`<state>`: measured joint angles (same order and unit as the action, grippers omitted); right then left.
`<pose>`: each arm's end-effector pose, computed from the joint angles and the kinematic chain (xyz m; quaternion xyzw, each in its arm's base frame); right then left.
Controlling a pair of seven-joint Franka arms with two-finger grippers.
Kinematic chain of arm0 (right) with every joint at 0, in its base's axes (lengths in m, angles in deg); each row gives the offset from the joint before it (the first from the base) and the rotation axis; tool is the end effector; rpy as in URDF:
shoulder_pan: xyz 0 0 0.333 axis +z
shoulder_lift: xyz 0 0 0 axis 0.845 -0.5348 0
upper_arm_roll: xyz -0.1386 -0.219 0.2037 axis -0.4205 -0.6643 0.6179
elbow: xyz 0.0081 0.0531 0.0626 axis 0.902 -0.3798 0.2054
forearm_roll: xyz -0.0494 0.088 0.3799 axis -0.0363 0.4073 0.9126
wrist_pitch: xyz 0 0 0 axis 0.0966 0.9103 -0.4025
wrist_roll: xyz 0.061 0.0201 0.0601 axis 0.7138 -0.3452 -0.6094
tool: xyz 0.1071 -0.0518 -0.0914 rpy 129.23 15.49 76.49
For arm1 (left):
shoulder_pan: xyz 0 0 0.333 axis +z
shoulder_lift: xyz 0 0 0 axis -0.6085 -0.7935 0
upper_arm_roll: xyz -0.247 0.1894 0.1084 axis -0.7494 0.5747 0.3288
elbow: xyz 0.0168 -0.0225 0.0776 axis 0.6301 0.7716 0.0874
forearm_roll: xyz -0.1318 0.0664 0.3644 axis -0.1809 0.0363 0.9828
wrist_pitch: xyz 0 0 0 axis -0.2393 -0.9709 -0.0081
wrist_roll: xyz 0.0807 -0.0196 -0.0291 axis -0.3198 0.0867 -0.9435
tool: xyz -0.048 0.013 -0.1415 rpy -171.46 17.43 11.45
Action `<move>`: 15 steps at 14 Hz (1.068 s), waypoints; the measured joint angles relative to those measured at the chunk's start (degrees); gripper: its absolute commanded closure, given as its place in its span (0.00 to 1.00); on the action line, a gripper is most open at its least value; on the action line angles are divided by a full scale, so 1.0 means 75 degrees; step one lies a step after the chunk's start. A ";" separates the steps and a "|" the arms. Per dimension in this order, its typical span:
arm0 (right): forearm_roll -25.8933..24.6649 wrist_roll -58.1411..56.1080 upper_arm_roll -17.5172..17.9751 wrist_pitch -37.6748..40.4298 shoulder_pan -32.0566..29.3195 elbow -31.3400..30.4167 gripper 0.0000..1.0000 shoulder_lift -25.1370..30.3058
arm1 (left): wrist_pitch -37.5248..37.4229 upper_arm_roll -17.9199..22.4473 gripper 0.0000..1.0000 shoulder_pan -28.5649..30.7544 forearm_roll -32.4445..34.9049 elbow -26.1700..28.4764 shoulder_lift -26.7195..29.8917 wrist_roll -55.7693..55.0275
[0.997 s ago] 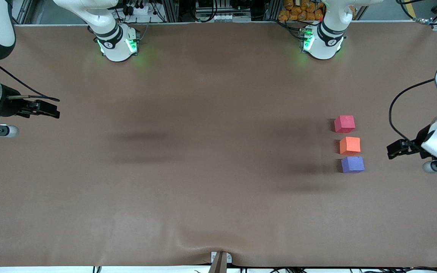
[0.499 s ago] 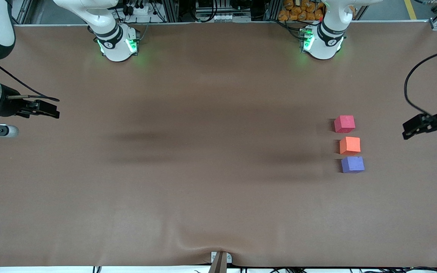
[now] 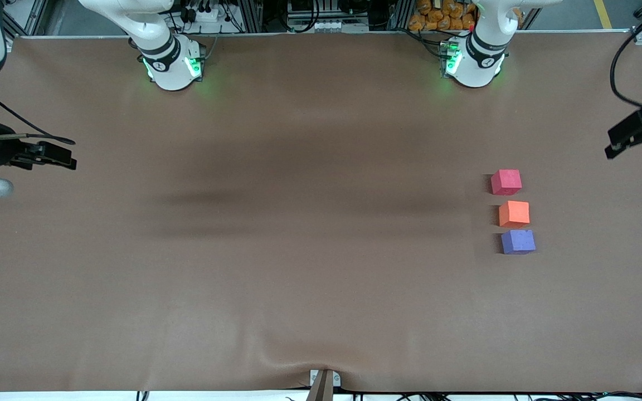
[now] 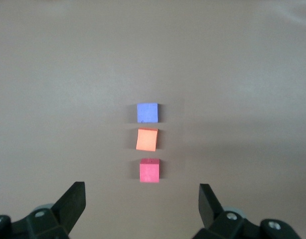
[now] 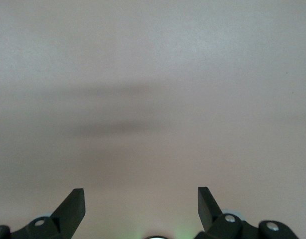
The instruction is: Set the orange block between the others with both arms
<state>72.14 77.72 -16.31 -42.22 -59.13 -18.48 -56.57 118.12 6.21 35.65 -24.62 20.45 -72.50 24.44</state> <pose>0.5619 -0.0198 0.5396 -0.9965 0.0104 0.0803 0.0204 0.5647 -0.0062 0.6433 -0.9990 0.0121 -0.0407 0.0100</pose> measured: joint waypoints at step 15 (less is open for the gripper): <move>0.0000 -0.0023 -0.0001 -0.0115 -0.0070 -0.0521 0.00 0.0410 | -0.0275 0.0001 0.00 0.0082 -0.0001 0.0188 0.0008 0.0000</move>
